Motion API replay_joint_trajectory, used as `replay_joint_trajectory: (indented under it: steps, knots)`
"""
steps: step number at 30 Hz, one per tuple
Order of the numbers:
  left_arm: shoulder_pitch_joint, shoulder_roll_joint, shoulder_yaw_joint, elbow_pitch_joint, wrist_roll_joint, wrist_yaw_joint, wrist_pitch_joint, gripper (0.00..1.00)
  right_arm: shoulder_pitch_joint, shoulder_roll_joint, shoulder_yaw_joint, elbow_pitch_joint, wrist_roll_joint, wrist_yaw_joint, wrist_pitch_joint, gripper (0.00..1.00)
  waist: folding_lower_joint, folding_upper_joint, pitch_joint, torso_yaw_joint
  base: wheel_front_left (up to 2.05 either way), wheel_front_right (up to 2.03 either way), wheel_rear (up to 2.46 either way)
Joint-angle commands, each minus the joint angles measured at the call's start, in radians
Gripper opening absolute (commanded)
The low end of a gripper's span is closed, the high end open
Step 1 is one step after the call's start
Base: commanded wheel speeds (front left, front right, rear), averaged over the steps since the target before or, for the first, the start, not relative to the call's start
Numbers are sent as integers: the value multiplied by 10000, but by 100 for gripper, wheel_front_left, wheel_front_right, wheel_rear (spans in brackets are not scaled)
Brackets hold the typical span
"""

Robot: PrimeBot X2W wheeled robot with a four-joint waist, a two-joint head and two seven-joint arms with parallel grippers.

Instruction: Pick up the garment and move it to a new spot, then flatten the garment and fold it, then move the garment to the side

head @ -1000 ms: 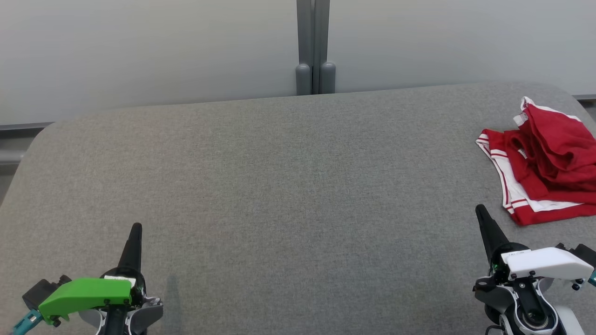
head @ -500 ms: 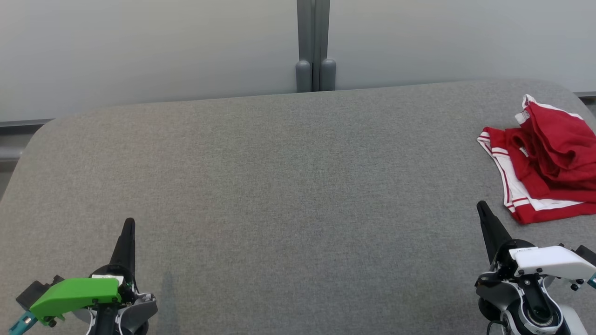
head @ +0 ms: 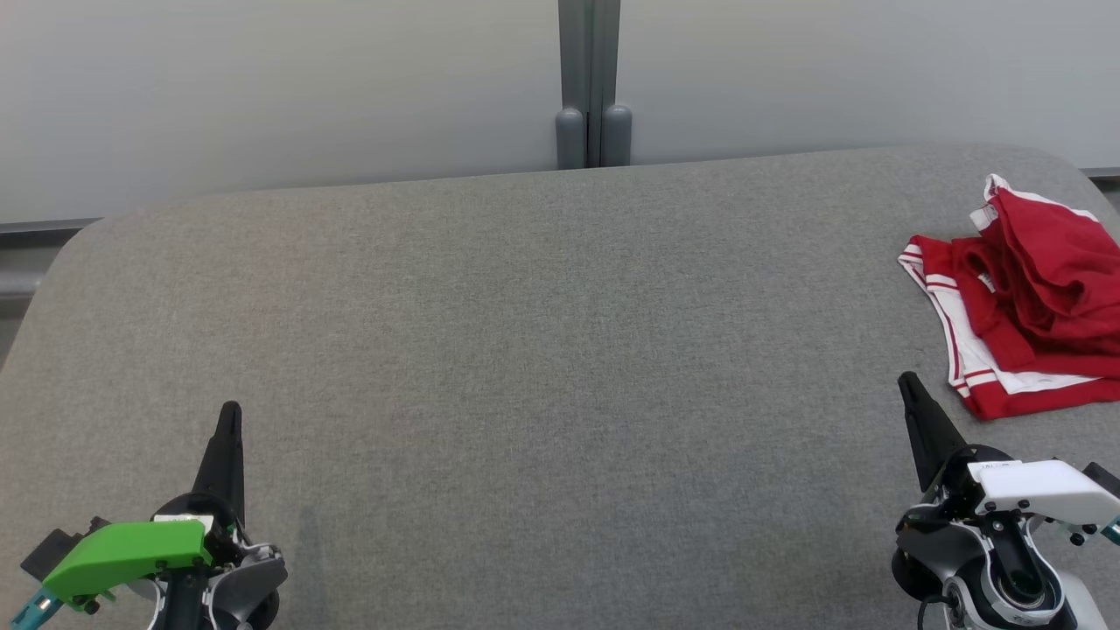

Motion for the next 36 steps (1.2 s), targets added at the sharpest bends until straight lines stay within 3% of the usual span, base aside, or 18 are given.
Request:
replay_joint_trajectory:
  steps: [1, 36]
  knots:
    - [-99, -4, 32, -20, -10, -26, 15, 0, -68, -41, -21, 20, 63, 4, 33, 0, 0, -1, -1, 0, 0, 0, 0]
    - [-101, -16, 48, -23, 13, -26, 35, 0, -65, -41, -18, 20, 65, 4, 31, 0, 0, -1, -1, 0, 0, 0, 0]
